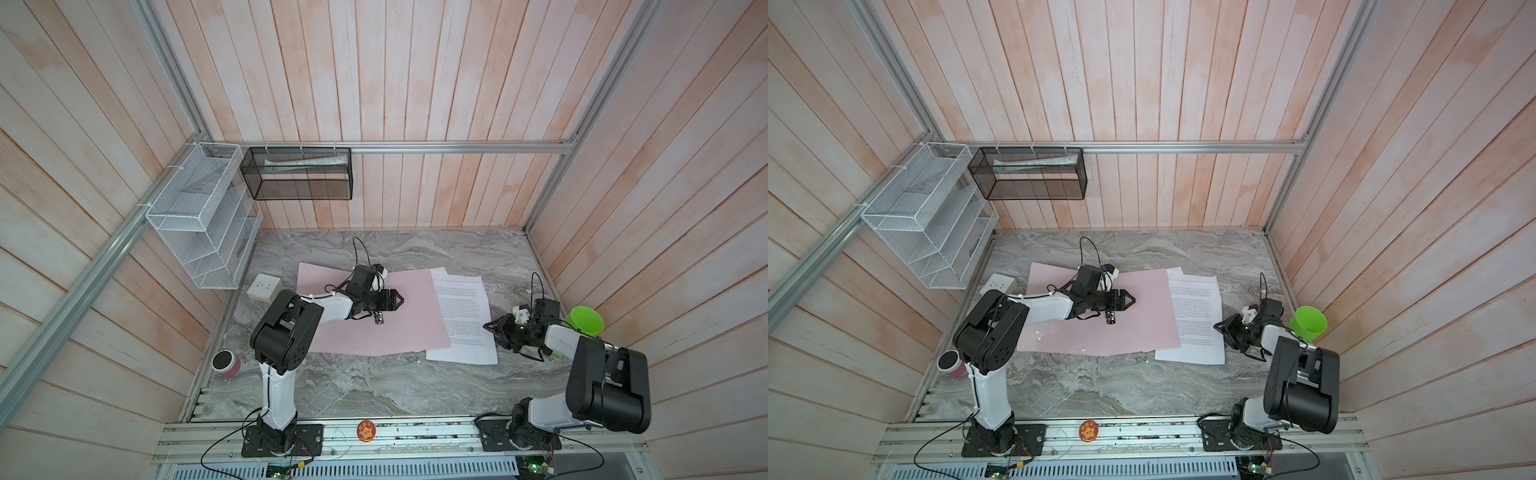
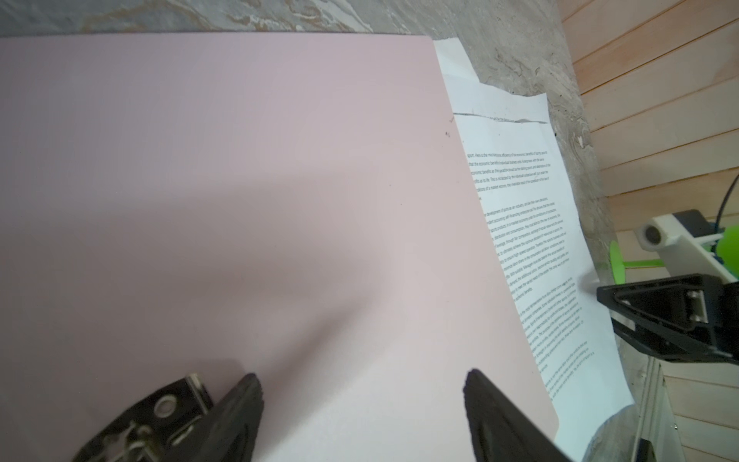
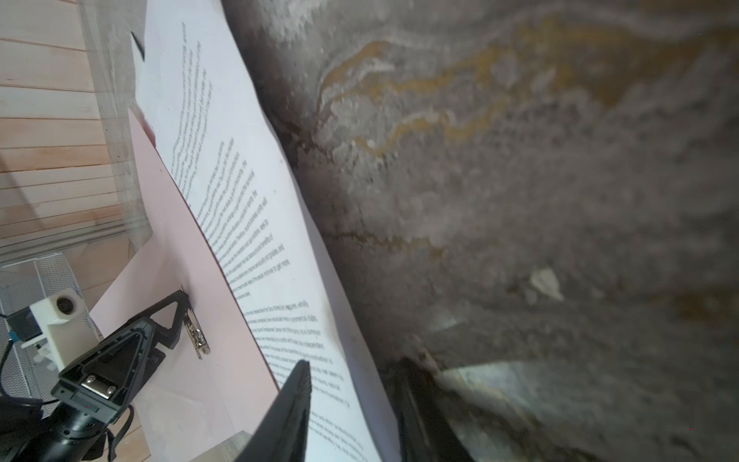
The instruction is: Put the files into the folder
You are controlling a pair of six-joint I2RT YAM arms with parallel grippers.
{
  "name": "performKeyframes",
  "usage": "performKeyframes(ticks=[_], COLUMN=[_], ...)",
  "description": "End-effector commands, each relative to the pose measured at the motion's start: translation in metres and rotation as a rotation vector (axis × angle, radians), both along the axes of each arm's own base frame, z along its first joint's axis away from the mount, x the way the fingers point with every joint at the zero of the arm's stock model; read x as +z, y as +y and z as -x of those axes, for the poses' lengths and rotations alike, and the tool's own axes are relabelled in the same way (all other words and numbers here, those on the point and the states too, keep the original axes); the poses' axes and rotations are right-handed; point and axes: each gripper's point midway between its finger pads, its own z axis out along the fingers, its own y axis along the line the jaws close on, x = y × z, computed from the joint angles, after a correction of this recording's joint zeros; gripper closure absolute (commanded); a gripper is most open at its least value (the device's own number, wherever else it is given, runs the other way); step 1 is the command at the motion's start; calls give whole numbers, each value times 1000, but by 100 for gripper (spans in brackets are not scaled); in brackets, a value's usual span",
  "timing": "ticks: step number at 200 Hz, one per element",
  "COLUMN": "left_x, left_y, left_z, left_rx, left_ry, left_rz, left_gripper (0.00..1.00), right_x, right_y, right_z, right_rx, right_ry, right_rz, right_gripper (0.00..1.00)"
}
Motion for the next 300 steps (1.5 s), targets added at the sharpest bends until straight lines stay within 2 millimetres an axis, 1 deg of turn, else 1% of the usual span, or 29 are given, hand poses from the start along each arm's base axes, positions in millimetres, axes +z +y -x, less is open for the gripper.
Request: performKeyframes(ticks=[1,20,51,76,94,118,145,177,218,248,274,300], left_x=[-28,-33,-36,-34,-32,-32,-31,-32,-32,-29,-29,-29], left_y=[10,11,11,10,10,11,12,11,6,4,2,2], left_z=[12,15,17,16,16,18,19,18,18,20,22,23], left_rx=[5,9,11,9,8,10,14,14,7,2,-3,-5], left_ry=[71,81,92,87,84,87,85,88,86,80,82,83], left_rz=[-38,-36,-32,-30,-30,-30,-30,-26,-27,-23,-21,-23], left_gripper=[18,18,18,18,18,18,18,18,18,18,18,18], right_x=[-2,-1,1,1,5,13,21,25,29,37,45,54], right_y=[2,3,5,10,12,21,23,29,36,51,54,60], right_z=[22,31,40,50,54,59,66,73,72,73,65,56], right_rx=[-4,-2,-6,0,-1,24,38,52,63,74,69,76], right_ry=[55,65,81,110,115,119,121,119,96,68,22,-23], right_rz=[14,25,26,8,0,-40,-34,-58,-102,-217,-255,-335], right_gripper=[62,62,62,62,62,61,61,61,60,60,60,60])
